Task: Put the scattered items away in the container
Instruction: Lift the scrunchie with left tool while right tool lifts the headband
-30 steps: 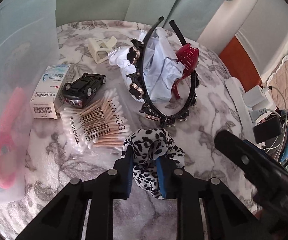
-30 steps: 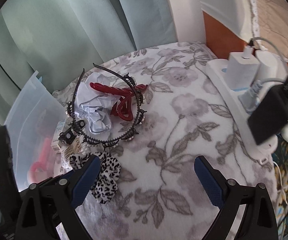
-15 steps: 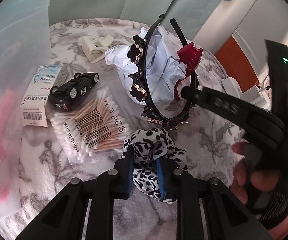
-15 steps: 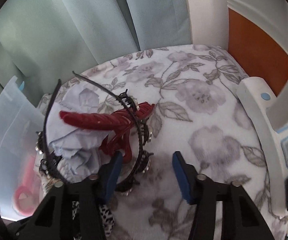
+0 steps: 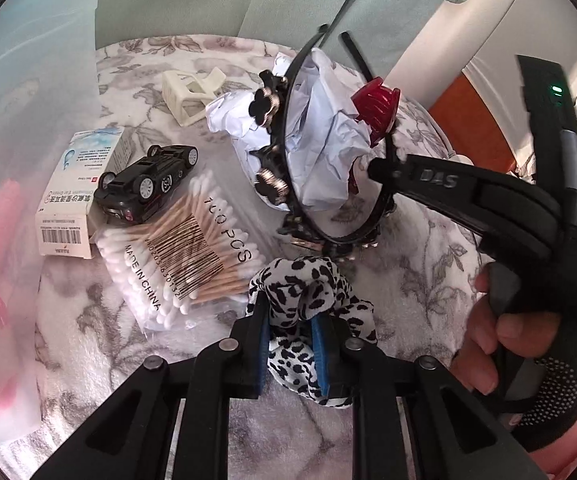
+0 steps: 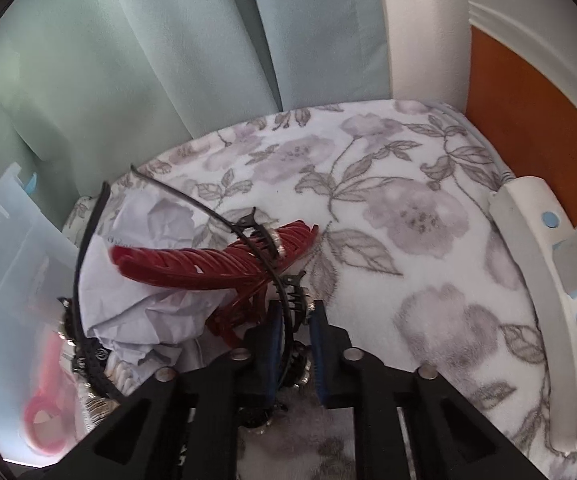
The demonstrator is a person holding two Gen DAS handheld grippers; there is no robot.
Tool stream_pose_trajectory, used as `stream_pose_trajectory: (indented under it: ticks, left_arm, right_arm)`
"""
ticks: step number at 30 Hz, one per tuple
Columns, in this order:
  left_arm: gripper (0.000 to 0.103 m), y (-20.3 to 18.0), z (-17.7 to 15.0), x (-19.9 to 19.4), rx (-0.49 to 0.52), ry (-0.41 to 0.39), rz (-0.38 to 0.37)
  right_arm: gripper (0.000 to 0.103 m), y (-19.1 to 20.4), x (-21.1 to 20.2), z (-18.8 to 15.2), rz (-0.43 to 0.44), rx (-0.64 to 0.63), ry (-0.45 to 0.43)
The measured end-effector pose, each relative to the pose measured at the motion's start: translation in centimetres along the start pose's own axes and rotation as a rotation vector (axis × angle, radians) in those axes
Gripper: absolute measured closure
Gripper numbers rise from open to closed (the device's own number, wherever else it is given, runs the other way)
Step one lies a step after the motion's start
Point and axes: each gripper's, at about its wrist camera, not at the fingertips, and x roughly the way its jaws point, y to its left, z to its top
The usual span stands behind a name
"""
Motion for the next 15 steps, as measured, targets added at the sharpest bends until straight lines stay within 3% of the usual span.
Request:
stream_pose_trajectory:
  ticks: [15]
  left_arm:
    - [0.089,-2.1,-0.3,-7.6,0.028,-0.149,0.025]
  right_arm:
    - [0.089,-4.6,-11.8,-0.4,-0.027,0.082,-0.196]
